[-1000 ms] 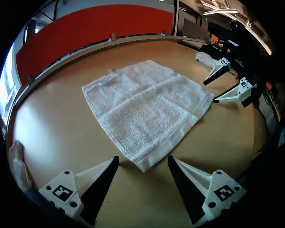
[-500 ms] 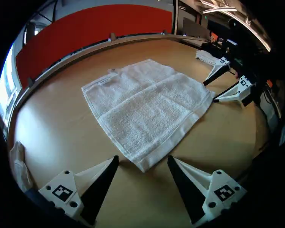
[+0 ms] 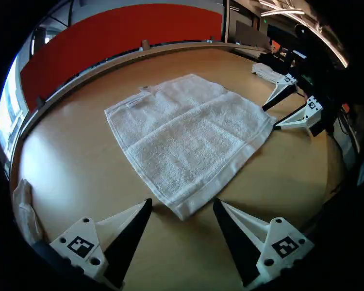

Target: Fold towel

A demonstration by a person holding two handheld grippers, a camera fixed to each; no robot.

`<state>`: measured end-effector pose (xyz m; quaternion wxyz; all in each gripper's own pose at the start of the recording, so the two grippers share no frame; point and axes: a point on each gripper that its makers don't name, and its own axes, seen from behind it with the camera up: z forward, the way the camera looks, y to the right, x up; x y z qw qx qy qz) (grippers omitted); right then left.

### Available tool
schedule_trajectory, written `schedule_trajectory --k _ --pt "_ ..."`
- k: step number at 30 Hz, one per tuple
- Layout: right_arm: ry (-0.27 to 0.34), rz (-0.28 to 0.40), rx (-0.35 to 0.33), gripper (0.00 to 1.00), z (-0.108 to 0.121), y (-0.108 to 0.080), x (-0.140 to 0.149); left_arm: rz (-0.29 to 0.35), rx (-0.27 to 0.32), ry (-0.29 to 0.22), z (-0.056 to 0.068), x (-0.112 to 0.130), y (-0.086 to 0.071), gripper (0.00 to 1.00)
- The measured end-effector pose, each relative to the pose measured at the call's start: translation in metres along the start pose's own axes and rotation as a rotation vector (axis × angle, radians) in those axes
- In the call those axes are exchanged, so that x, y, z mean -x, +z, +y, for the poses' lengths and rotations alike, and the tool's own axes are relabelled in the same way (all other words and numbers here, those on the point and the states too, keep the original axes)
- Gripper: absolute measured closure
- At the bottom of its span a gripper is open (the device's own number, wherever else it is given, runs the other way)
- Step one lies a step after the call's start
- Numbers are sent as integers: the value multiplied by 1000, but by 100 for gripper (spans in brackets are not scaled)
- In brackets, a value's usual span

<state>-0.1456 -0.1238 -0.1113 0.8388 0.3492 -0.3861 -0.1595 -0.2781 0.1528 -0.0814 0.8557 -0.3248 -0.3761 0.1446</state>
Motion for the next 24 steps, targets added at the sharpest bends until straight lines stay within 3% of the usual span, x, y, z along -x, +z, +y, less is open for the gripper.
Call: schedule_trajectory --k 9,14,18,24 --pt "-8 1 -11 44 -4 -2 -1 -6 -2 -5 4 0 0 27" --pt "0 2 -7 65 -3 -3 0 -6 -16 -20 4 -1 0 43" --pt "7 3 -6 76 -3 -4 0 -10 -25 -33 3 -1 0 62" --pt "21 2 -4 81 -2 -1 0 -18 -35 -56 1 -1 -1 79"
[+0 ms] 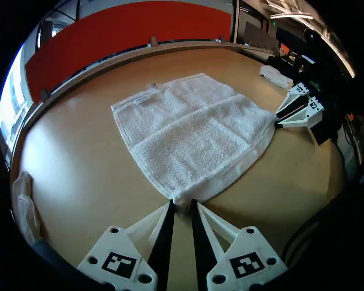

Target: Fold towel

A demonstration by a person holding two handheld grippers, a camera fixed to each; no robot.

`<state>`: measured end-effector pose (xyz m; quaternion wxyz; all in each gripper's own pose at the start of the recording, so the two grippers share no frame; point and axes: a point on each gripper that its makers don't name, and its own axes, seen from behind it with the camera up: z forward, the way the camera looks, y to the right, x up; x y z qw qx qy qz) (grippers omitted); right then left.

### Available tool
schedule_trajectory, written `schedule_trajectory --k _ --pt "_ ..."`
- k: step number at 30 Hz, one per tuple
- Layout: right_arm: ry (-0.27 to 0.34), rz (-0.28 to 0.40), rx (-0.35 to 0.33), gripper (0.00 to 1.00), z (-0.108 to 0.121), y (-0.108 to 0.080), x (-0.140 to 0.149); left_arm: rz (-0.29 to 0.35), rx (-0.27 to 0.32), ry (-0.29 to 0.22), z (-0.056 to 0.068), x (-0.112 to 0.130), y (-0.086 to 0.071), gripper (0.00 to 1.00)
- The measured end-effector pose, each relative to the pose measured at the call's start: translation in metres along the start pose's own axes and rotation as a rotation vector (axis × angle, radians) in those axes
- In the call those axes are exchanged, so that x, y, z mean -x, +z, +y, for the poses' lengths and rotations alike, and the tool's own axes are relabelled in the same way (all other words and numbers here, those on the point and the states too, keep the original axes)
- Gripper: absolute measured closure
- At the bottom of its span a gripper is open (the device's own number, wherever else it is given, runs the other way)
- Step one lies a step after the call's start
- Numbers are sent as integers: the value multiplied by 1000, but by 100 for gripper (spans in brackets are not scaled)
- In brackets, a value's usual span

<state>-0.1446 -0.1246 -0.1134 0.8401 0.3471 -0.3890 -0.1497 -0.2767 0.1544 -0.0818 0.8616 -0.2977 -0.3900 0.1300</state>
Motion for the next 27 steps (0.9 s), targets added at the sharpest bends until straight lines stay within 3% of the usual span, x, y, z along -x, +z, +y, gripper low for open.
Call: schedule_trajectory --k 5,17,27 --pt "16 0 -14 87 -3 1 0 -3 2 -24 0 0 -1 92" --pt "20 2 -16 88 -6 -2 -4 -1 12 -77 0 -2 -4 92" --pt "25 28 -16 88 -5 -11 -23 18 2 -130 -2 -15 -19 93"
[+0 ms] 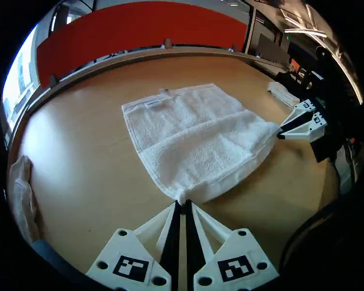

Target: Fold towel

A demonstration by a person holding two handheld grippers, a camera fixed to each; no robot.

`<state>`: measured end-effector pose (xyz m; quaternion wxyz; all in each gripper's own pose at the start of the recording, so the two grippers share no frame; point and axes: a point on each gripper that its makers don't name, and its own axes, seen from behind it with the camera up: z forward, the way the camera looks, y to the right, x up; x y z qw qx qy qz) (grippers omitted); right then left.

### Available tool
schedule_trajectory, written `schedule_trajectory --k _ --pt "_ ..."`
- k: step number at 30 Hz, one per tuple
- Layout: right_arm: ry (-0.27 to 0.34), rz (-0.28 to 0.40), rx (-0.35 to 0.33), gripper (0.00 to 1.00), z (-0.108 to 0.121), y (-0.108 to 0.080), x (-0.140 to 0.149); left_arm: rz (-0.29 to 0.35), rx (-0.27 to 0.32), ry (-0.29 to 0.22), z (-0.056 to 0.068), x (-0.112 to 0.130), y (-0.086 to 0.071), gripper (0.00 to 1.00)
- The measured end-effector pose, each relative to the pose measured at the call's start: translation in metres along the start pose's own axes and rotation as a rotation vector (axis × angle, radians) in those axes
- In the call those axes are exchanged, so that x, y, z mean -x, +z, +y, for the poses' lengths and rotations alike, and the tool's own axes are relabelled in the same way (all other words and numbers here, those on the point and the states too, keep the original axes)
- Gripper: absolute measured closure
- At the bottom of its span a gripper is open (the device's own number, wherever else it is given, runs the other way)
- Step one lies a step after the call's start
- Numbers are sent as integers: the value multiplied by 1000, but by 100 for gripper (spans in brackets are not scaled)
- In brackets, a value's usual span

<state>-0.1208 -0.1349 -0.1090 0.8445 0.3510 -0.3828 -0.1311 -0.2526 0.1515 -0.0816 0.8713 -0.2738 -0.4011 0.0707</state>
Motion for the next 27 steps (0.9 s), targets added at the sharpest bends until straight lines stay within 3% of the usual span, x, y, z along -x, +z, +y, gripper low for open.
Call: schedule_trajectory --k 8,27 --pt "-17 39 12 88 1 -15 -22 23 1 -48 0 -16 -17 93" --pt "-41 80 19 88 -2 -52 -55 83 -9 -75 2 -51 -53 93"
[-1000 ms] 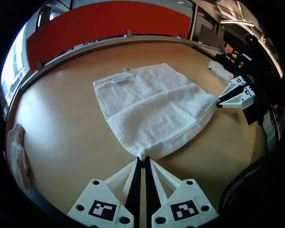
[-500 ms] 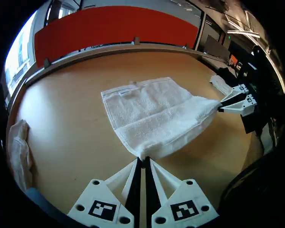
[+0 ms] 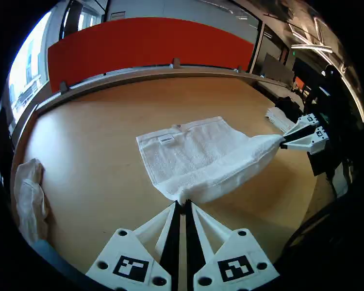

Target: Fold towel

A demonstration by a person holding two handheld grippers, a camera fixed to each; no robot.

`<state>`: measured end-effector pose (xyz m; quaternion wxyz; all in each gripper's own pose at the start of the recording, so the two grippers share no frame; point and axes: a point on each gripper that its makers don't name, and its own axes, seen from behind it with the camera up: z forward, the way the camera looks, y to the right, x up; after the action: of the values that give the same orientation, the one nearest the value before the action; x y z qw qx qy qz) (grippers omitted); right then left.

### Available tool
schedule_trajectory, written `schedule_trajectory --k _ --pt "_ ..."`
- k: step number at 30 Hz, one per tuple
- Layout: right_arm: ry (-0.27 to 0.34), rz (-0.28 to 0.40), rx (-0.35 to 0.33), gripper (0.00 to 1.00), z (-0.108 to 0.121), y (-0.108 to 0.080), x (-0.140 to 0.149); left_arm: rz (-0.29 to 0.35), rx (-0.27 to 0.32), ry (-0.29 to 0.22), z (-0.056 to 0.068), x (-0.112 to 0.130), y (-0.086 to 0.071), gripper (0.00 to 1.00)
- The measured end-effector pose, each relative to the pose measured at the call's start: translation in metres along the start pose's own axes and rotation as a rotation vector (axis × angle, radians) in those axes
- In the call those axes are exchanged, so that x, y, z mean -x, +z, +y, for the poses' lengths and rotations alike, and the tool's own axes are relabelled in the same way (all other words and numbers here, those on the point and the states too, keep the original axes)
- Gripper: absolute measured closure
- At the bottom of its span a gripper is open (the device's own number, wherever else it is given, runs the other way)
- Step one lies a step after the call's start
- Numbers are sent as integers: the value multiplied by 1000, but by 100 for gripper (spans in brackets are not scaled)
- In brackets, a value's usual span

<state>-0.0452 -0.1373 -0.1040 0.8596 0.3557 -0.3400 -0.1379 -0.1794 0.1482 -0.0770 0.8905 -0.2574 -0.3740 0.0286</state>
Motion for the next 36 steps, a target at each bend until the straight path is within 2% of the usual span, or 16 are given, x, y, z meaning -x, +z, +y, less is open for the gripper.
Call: schedule_trajectory --k 13,26,36 --pt "-6 28 -1 88 0 -23 -23 47 2 -20 3 -26 -23 93" --pt "-18 45 1 88 1 -41 -39 65 5 -23 5 -41 -37 93" --pt "-7 60 8 88 2 -49 -50 85 9 -59 8 -51 -49 93"
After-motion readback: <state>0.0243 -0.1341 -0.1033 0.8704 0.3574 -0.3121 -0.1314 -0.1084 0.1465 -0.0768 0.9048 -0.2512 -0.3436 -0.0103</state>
